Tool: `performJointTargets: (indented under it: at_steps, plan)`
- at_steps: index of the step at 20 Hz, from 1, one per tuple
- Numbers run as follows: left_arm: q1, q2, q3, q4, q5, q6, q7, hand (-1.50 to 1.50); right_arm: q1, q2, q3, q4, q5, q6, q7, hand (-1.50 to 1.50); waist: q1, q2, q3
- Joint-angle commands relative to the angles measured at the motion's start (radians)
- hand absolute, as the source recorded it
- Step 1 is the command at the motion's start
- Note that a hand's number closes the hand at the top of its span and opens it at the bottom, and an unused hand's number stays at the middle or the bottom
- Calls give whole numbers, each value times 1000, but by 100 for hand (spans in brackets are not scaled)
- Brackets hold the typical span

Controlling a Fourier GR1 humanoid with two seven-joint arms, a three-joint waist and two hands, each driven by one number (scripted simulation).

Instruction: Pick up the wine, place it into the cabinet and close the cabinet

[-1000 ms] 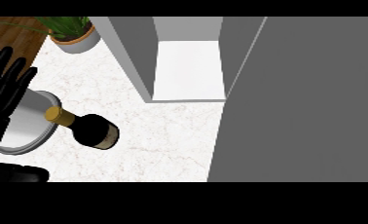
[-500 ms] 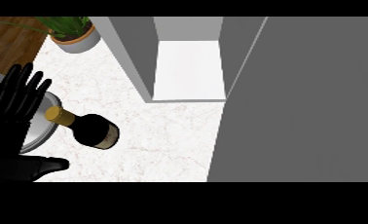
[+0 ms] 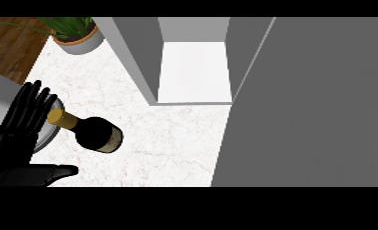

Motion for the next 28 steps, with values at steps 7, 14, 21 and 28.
performJointTargets:
  at_steps: [7,14,21,28]
  plan:
    - [-13,5,29,274,-64,-60,-196,-150,73,-92,-16,-210,55,-3,32,-150,-6,2,1]
    - [-74,34,48,453,-105,-82,-298,-150,62,-84,116,-215,169,-76,76,-150,-14,-1,-1]
    - [-87,51,73,613,-130,-107,-441,-150,47,-101,123,-186,175,-87,46,-150,-5,0,0]
    - [-200,25,38,812,-136,-151,-458,-150,25,-116,85,-188,132,-108,52,-150,-14,1,0]
